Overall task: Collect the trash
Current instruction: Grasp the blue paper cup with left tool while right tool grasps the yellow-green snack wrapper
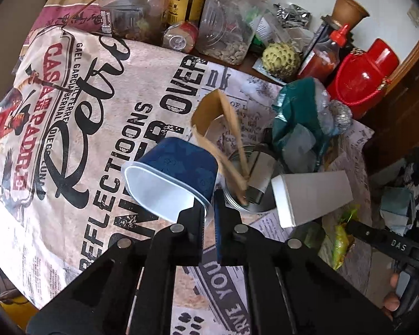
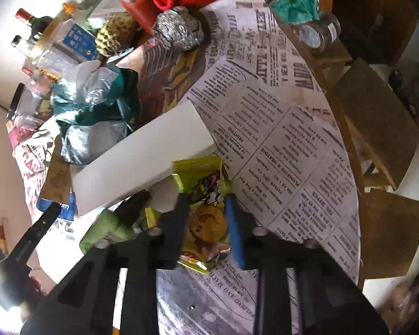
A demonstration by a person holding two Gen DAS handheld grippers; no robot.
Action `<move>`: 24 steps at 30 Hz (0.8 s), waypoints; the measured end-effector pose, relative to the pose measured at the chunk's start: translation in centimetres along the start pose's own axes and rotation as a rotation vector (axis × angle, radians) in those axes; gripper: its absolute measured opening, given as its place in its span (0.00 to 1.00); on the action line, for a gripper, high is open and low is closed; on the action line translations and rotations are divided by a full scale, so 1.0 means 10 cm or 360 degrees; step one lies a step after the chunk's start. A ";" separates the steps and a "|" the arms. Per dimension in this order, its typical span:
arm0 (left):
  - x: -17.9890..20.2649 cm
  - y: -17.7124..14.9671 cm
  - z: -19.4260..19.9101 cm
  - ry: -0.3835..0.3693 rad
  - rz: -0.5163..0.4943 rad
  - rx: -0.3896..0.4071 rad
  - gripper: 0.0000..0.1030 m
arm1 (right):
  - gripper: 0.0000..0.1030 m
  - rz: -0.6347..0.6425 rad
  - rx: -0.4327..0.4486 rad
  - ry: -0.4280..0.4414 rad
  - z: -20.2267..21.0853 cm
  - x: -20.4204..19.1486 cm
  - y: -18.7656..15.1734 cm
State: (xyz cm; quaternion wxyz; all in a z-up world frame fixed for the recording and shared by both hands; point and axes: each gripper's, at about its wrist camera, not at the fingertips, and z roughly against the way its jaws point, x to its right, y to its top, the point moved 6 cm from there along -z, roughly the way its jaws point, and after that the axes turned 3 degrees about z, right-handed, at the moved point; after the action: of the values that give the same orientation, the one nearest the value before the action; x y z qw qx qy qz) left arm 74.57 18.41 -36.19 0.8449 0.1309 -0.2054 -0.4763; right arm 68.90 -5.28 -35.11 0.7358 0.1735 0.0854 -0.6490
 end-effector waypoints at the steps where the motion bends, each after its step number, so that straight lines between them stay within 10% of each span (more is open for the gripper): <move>1: 0.00 -0.01 0.04 -0.0005 -0.0011 0.0011 0.05 | 0.06 0.0026 0.0012 -0.0014 0.04 -0.05 -0.01; 16: -0.46 -0.18 1.05 -0.0064 -0.0177 0.0145 0.04 | 0.04 -0.0051 0.0229 -0.0083 0.62 -0.03 -0.29; 17: -0.50 -0.20 1.11 -0.0066 -0.0190 0.0150 0.04 | 0.10 -0.0074 0.0198 -0.0060 0.59 -0.04 -0.31; 20: -0.65 -0.30 1.26 -0.0064 -0.0230 0.0160 0.04 | 0.72 -0.0169 0.0072 -0.0025 0.38 0.02 -0.34; 24: -0.80 -0.42 1.36 0.0002 -0.0262 0.0165 0.04 | 0.73 -0.0196 0.0129 -0.0185 0.20 0.12 -0.31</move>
State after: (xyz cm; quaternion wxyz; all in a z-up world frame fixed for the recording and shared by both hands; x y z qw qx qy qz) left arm 61.34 22.82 -27.77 0.7950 0.1912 -0.2179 -0.5328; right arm 65.79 -7.40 -34.15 0.6905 0.1597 0.0268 -0.7050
